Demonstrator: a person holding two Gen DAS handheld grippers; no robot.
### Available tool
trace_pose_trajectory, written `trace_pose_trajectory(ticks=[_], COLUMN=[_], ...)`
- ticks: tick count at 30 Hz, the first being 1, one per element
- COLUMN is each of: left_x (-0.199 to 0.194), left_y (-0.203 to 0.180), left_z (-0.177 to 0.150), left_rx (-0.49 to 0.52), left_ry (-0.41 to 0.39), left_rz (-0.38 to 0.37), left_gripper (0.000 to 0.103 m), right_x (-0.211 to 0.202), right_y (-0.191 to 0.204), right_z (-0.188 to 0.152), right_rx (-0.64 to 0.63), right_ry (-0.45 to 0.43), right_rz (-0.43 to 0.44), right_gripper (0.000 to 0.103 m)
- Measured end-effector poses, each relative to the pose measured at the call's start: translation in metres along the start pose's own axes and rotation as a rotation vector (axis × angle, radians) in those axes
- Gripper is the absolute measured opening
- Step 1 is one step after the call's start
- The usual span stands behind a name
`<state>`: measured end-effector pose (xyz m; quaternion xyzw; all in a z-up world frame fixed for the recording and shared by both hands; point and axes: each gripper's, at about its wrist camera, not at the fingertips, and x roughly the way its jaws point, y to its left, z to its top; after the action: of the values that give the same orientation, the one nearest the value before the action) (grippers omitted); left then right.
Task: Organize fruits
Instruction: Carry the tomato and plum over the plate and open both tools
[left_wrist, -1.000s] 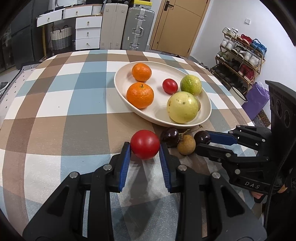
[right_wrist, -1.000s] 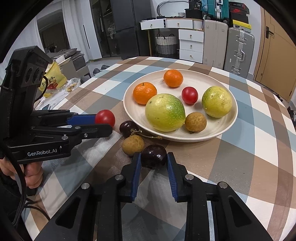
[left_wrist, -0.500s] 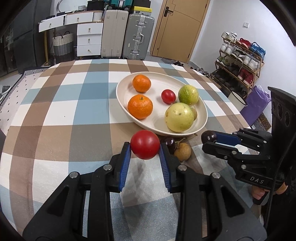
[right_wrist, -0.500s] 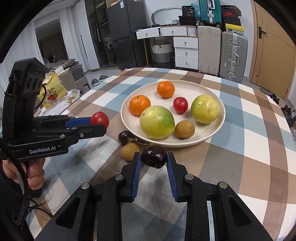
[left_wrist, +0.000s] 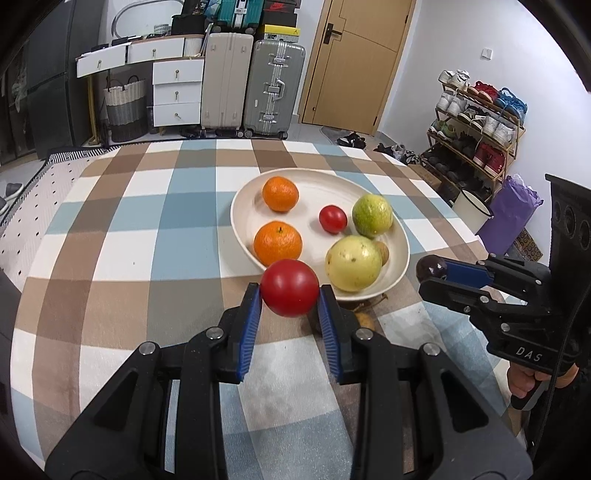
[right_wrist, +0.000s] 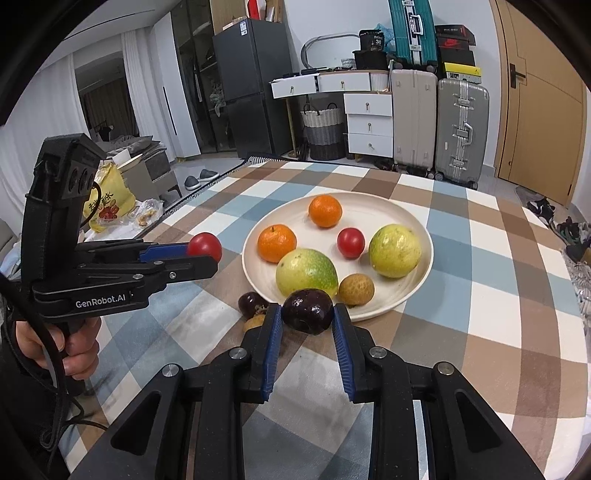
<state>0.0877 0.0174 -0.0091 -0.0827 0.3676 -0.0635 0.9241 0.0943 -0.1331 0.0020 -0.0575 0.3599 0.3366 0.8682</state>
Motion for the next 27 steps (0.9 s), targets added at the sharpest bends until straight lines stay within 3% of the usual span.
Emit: trace_pose_trajectory(ticks=[27], left_x=[0.022], left_y=[-0.018], left_z=[0.053], left_rx=[0.073], left_ry=[-0.043], left_rz=[0.001], left_gripper=[0.029], right_x=[0.018], right_y=[-0.021], right_z=[0.046], right_rx=[0.026], right_ry=[-0.047], right_rz=[-0.005], right_gripper=[0.028])
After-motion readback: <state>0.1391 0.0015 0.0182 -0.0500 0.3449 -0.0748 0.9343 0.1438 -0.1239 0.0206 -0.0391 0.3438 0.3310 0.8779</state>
